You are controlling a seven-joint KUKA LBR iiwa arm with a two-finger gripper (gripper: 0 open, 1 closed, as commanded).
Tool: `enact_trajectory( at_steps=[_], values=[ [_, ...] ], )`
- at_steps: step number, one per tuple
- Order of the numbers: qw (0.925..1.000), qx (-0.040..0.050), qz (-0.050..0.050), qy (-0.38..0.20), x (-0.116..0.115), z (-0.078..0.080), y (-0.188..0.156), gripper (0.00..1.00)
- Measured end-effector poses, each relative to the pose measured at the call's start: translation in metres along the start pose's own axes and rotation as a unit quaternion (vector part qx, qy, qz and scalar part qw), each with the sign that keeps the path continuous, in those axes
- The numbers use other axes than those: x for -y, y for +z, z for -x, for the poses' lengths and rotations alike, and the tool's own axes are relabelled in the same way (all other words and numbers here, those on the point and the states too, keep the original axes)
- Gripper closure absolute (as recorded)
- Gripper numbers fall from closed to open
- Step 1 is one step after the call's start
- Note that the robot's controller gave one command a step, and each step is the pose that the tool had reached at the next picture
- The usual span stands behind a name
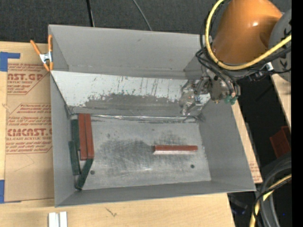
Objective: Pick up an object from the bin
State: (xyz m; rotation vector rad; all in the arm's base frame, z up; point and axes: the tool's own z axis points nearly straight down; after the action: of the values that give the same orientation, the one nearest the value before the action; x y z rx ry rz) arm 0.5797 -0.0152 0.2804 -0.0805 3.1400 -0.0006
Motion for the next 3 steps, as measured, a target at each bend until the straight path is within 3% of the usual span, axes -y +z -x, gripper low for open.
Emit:
enact_trajectory(
  at_steps=[1, 2, 3],
  values=[
    [1.0000, 0.0053, -0.001, -0.002, 0.008, 0.005, -0.040, 1.00],
    [1.0000, 0.0077, -0.001, 0.003, 0.001, 0.004, -0.016, 1.00],
    [1.0000, -0.0035, 0.001, -0.004, 0.004, -0.021, 0.136, 0.00]
  ],
)
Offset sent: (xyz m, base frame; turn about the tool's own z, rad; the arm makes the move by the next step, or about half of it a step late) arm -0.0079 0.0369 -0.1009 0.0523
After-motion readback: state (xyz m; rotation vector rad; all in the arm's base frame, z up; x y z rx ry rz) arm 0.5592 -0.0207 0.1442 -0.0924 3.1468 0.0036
